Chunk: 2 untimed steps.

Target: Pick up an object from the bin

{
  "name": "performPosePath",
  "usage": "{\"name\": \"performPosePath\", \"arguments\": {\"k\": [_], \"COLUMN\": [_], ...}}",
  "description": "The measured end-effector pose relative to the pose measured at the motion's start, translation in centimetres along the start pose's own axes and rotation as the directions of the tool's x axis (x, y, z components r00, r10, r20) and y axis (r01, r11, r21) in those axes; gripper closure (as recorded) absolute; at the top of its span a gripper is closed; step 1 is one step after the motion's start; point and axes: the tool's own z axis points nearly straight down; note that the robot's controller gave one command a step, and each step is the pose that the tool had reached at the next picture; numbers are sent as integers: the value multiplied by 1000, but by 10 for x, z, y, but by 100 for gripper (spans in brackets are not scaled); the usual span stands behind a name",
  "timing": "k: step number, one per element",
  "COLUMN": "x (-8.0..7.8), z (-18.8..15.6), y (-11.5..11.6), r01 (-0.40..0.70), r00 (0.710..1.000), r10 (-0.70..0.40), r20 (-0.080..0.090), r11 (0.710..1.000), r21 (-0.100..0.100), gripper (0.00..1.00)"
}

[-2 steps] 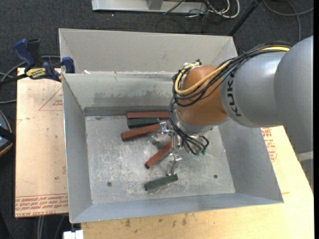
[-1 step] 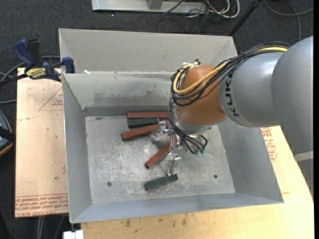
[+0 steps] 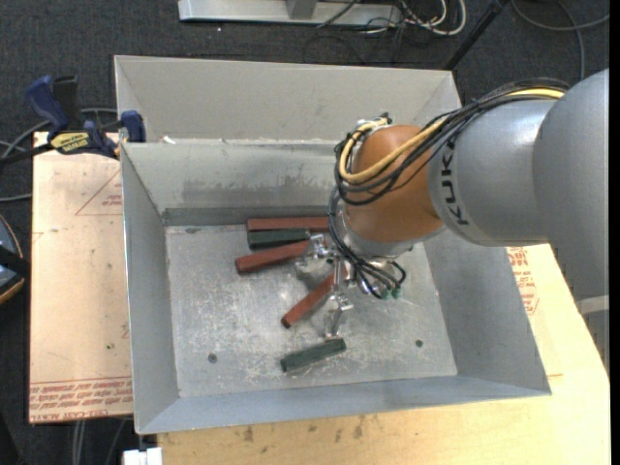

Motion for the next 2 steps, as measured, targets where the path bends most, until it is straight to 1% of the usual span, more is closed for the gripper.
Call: {"name": "performPosePath", "arguments": {"k": [1, 2], "x": [-7, -7], "z": [0, 0], "y": [0, 0], "r01": [-3, -3], "r00": [1000, 1000], "r10": [3, 3], "r20": [5, 5], "r11": [1000, 1000], "r21": [0, 0], "gripper": [100, 100]}}
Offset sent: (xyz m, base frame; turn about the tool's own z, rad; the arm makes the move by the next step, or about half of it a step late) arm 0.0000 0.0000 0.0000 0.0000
